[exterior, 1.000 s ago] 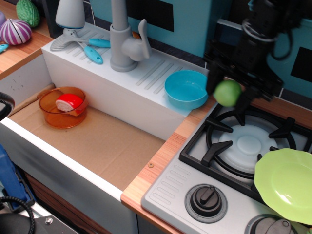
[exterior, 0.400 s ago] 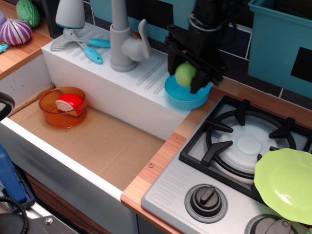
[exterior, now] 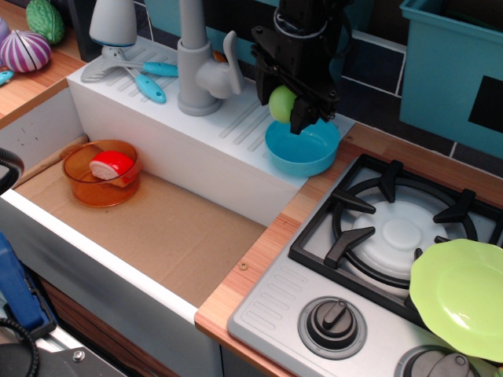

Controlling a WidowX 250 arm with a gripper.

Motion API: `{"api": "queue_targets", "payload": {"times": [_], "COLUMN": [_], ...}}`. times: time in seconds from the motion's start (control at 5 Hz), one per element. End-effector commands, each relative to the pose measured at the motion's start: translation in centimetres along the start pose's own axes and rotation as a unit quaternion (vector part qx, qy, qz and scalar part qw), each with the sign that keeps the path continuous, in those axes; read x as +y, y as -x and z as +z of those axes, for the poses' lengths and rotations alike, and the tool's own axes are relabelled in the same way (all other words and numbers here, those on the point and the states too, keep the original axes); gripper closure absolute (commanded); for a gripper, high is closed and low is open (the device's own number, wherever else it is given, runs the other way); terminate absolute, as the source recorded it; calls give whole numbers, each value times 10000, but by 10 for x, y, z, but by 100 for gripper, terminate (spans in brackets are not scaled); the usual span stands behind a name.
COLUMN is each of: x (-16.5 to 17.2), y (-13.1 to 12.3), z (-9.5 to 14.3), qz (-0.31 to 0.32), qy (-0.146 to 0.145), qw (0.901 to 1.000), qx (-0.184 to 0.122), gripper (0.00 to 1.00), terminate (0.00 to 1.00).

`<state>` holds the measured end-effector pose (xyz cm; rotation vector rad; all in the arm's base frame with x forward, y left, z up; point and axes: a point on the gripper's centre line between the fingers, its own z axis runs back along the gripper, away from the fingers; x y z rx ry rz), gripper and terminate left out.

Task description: Put pear in bowl

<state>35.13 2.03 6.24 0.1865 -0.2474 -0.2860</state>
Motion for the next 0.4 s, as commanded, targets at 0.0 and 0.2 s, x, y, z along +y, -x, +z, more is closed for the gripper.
{"api": "queue_targets", "payload": {"times": [0.0, 0.2], "x": [6, 6], "y": [-10, -10], "z": [13, 13], "qz": [15, 15], "qy": [-79, -79], "qw": [9994, 9994], "qx": [-344, -344], "gripper": [0, 0], "terminate": [0, 100]}}
